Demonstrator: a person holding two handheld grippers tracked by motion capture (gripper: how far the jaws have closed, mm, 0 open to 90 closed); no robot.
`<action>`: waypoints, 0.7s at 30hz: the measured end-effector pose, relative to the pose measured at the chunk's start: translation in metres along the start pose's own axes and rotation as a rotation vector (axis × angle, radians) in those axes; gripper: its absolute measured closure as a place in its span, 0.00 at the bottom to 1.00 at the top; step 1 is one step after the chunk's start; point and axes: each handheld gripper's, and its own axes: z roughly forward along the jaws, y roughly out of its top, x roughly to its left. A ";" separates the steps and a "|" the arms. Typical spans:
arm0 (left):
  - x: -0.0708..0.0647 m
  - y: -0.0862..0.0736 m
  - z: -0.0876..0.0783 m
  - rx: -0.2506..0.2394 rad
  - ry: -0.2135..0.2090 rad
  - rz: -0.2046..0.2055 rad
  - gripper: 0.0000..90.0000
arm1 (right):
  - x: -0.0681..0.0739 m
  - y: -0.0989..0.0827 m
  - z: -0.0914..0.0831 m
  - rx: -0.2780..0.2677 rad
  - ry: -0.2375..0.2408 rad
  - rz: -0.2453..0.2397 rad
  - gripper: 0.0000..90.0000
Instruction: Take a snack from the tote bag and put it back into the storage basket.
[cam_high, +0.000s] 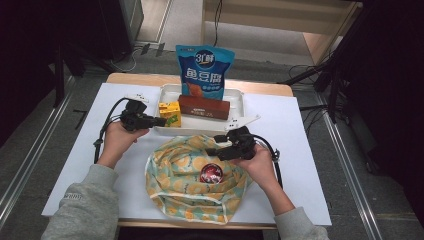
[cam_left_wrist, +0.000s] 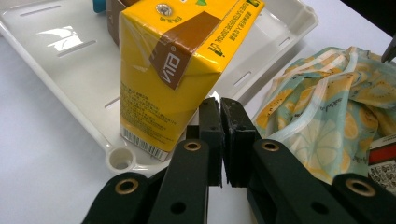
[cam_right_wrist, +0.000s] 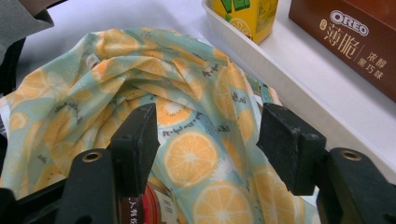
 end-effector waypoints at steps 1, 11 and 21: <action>0.000 0.000 0.000 -0.001 -0.001 -0.002 0.98 | 0.000 0.000 0.000 -0.002 0.001 -0.002 0.43; 0.009 -0.003 -0.006 -0.007 -0.001 -0.028 0.95 | 0.003 0.001 -0.004 0.002 -0.002 -0.011 0.43; 0.002 -0.005 -0.012 -0.004 -0.053 -0.020 0.70 | 0.006 -0.003 -0.009 -0.002 -0.001 -0.018 0.43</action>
